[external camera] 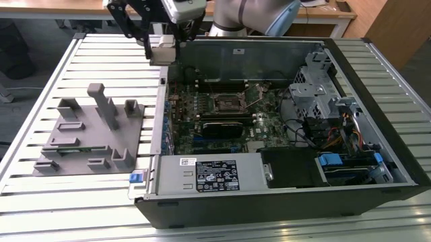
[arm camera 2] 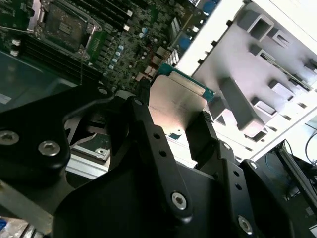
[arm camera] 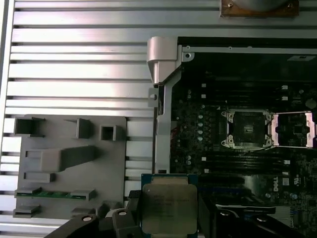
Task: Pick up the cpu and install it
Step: 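Pick up the cpu and move it towards the insertion slot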
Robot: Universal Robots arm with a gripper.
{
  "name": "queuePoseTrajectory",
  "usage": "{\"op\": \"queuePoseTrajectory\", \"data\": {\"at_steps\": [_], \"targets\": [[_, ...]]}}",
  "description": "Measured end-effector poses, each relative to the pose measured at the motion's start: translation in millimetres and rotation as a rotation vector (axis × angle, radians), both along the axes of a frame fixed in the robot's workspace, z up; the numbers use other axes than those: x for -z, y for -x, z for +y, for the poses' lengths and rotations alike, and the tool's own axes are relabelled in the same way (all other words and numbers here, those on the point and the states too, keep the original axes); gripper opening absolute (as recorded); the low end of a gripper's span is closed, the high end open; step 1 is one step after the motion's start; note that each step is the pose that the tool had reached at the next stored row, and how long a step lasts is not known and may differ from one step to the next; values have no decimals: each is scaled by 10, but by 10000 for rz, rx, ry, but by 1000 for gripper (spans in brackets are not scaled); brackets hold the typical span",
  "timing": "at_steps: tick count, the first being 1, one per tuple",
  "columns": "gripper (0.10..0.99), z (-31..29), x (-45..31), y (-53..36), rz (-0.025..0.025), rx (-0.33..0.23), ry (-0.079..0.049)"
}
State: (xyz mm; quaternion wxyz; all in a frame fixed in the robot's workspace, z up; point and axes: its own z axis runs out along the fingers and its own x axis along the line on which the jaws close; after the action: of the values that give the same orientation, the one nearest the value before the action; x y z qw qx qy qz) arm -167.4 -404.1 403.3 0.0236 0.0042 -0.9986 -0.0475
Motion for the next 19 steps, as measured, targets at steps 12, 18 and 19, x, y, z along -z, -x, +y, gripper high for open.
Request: {"op": "queuePoseTrajectory", "data": {"at_steps": [12, 18, 19], "targets": [[541, 51, 14, -462, -35, 0, 1], [541, 94, 31, -645, -157, 0, 2], [541, 111, 38, -686, -158, 0, 2]]}}
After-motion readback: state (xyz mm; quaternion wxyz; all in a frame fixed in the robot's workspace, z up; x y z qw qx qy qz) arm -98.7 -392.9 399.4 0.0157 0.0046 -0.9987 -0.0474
